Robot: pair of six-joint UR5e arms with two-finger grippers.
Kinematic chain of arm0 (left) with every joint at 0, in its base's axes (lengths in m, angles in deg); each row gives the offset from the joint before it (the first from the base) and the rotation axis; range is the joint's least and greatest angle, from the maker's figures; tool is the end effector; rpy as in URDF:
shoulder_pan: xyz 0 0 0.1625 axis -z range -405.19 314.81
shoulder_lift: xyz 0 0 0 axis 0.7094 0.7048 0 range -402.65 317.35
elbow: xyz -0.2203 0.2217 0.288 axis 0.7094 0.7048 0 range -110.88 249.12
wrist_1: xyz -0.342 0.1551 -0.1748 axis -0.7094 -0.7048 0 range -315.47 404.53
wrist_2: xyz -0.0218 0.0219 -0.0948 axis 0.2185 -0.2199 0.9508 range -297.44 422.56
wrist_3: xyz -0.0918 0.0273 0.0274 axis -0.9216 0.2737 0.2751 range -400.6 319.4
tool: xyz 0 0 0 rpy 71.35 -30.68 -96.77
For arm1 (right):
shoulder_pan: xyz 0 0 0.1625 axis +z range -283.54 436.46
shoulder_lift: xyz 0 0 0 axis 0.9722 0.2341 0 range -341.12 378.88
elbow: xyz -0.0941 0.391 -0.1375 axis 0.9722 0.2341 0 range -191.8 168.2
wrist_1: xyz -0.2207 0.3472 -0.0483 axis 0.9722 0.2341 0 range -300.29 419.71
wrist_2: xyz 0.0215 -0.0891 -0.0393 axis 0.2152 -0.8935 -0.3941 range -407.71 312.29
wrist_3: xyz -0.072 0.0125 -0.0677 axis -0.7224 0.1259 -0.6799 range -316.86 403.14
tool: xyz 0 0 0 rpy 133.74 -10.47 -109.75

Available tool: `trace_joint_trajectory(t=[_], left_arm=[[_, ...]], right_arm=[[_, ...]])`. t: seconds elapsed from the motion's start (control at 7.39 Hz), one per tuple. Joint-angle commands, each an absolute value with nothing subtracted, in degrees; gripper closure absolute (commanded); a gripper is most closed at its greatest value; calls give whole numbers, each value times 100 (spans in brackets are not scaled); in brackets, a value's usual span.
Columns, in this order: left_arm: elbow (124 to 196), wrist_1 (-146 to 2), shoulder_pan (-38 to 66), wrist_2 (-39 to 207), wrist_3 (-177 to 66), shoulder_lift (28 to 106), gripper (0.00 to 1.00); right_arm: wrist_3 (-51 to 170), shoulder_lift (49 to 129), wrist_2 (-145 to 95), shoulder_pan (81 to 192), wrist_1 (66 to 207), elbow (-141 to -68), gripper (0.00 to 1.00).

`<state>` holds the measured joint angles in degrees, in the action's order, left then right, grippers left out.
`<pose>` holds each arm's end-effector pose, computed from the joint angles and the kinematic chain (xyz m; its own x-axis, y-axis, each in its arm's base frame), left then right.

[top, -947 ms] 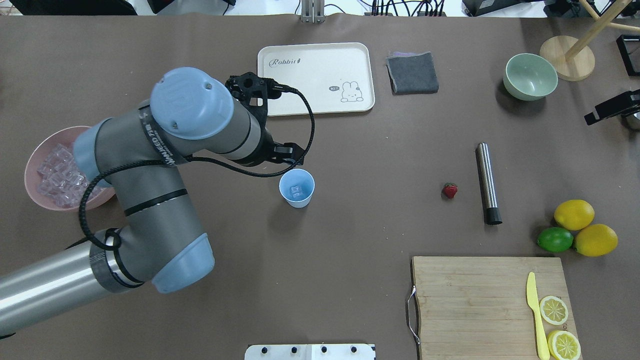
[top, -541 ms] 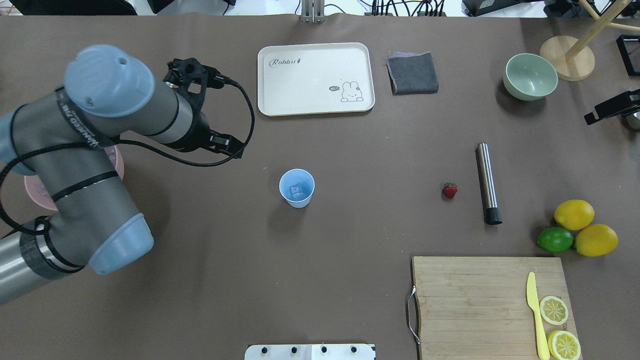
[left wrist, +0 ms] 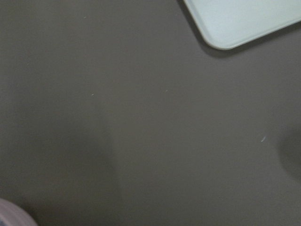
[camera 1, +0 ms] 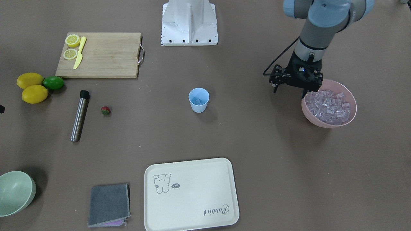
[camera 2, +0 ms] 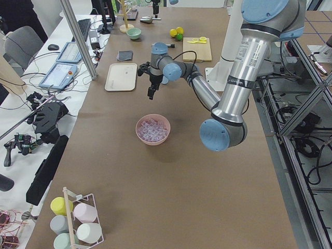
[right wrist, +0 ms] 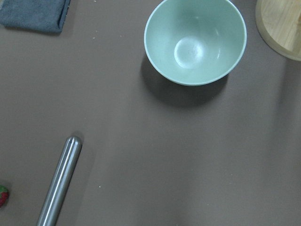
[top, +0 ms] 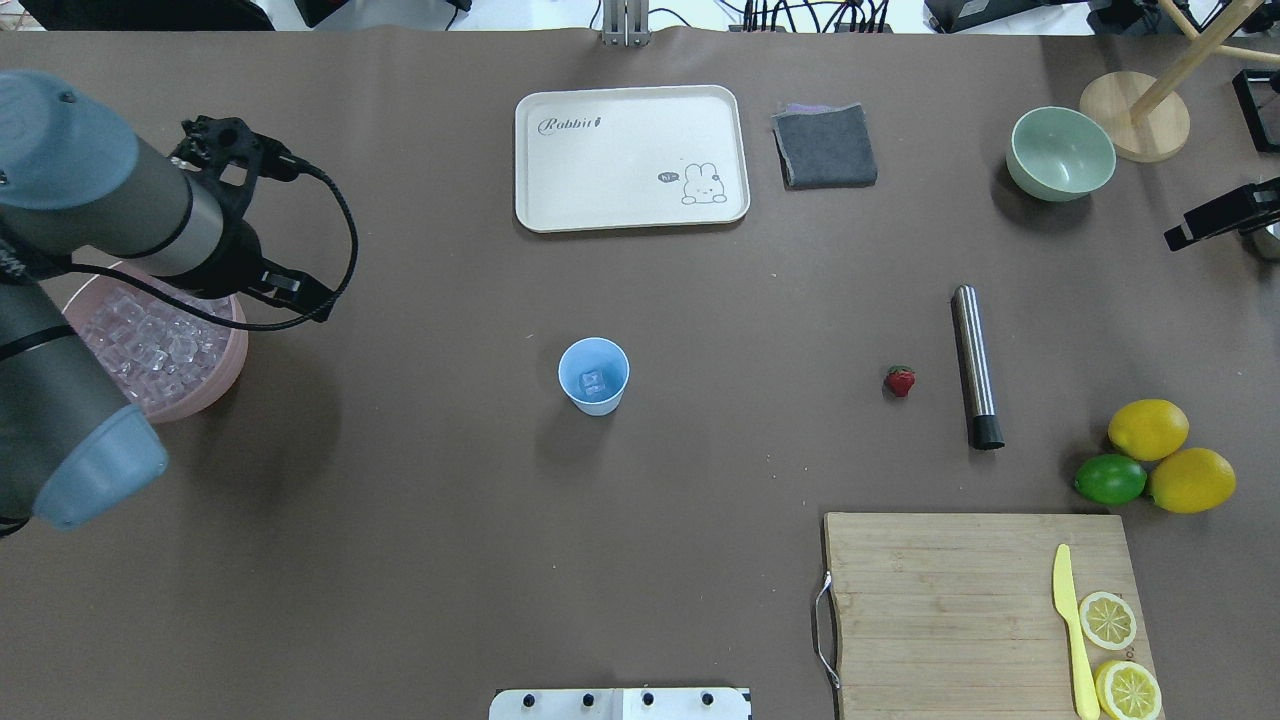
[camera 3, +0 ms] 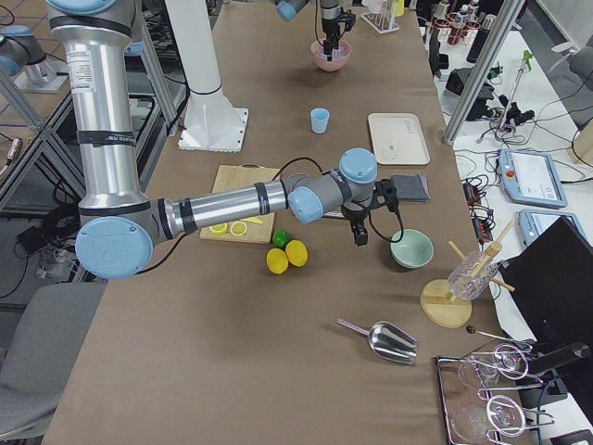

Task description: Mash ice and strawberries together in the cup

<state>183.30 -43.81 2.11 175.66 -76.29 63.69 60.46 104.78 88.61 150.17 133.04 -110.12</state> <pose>0.3057 -0.4703 0.3243 0.7215 0.3197 -0.6142 -0.1319 0.9343 0.3313 -0.0911 -0.5297 0.5138 0.6117 -0.2575 0.7480 0.0662 0.9589 0.2760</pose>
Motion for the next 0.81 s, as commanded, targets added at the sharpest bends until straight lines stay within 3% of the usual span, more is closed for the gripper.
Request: trace_joint_trajectory(t=[0.0,0.68], left_arm=[[18383,-4467,438,17699,-7268,5817,3],[18137,-6004,447,17717,-7610,4665,3]], right_arm=[[6046,10510,8861,15011,13301,-11024,0],[6134,10527,8852,14923,13284,-11032,0]])
